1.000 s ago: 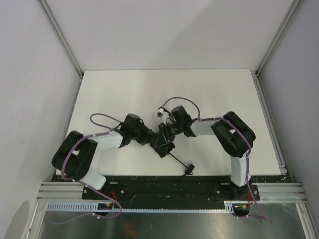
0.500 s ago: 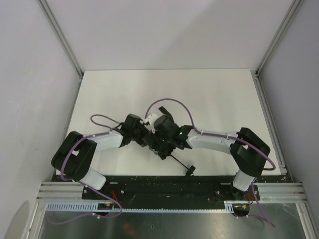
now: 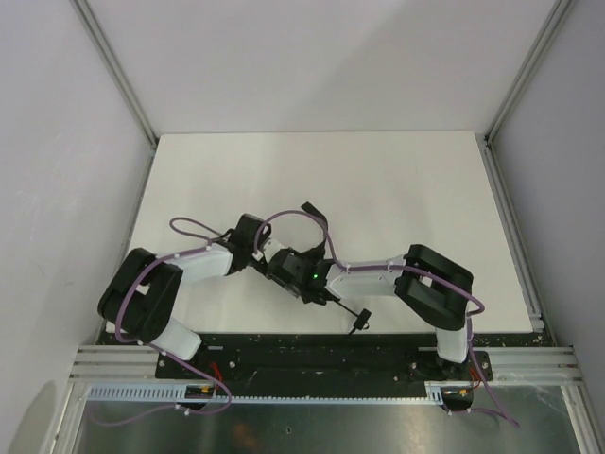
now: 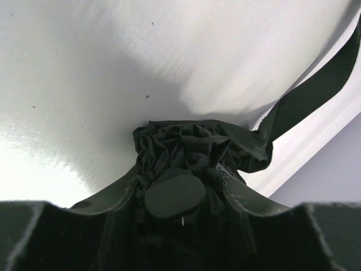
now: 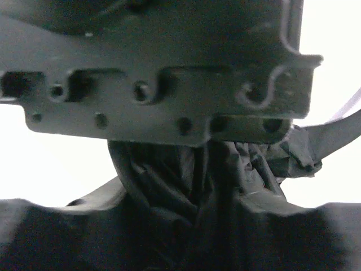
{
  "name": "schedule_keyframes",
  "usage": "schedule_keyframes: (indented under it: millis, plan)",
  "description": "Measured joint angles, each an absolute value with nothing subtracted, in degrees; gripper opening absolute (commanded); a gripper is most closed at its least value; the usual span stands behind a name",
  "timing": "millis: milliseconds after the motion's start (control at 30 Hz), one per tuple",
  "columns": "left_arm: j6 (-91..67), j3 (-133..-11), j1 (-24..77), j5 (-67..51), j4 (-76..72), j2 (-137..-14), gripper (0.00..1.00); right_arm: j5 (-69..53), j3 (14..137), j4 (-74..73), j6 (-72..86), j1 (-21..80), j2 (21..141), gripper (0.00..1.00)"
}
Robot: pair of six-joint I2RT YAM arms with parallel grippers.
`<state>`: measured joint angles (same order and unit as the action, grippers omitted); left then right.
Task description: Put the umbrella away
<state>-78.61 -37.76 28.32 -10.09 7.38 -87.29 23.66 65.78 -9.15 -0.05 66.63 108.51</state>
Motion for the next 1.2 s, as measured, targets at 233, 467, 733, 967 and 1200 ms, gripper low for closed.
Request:
schedule_keyframes:
  millis: [233, 467, 733, 967, 1200]
  plan:
    - [-77.2, -38.5, 27.7, -7.5, 7.9, -87.3, 0.66, 16.2, 66.3, -7.5, -1.9, 63.7, 109.2, 0.00]
    - [-73.1, -38.6, 27.0, -5.6, 9.7, -83.9, 0.97, -0.3, 65.9, -4.1, -1.4, 55.4, 109.1, 0.00]
    - [-70.7, -38.5, 27.0, -5.8, 9.6, -83.4, 0.99, -28.8, 63.2, 0.2, 4.4, 47.2, 109.2, 0.00]
    - [-71.2, -37.9, 29.1, -7.7, 7.2, -84.0, 0.94, -44.2, 60.6, 7.1, 15.6, 40.5, 111.7, 0.00]
    - [-75.0, -37.9, 30.9, -8.1, 2.9, -86.7, 0.68, -51.7, 58.0, 17.9, 28.6, 38.6, 114.8, 0.00]
